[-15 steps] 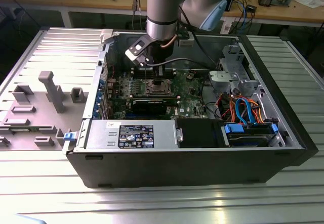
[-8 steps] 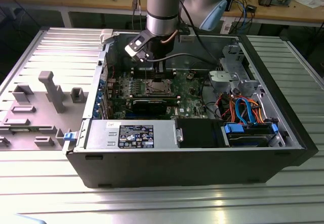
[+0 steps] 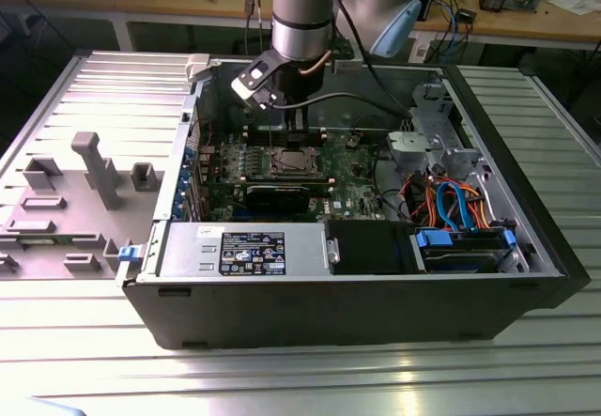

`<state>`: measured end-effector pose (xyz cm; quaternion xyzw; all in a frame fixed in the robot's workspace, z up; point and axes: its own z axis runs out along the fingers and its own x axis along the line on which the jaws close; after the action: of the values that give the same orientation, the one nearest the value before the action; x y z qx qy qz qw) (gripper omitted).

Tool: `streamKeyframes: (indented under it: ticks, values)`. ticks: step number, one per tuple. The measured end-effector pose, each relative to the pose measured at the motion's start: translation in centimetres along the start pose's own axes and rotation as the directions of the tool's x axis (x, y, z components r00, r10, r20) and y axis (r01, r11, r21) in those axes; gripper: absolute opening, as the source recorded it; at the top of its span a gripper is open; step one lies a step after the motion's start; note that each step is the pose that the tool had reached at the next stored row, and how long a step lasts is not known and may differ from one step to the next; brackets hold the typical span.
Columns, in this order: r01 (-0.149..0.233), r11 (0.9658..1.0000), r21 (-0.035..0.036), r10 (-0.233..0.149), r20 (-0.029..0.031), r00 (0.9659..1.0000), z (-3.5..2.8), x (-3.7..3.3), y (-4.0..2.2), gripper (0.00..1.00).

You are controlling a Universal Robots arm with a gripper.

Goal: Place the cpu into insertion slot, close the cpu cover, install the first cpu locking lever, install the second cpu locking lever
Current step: 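Install the first cpu locking lever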

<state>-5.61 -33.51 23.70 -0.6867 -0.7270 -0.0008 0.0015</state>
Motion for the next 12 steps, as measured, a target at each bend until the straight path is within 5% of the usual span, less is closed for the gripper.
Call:
streamKeyframes:
  ticks: [12]
  values:
    - [0.000,1.0000,0.0001,0.000,0.0001,1.0000,-2.04,0.00,0.00,0.11]
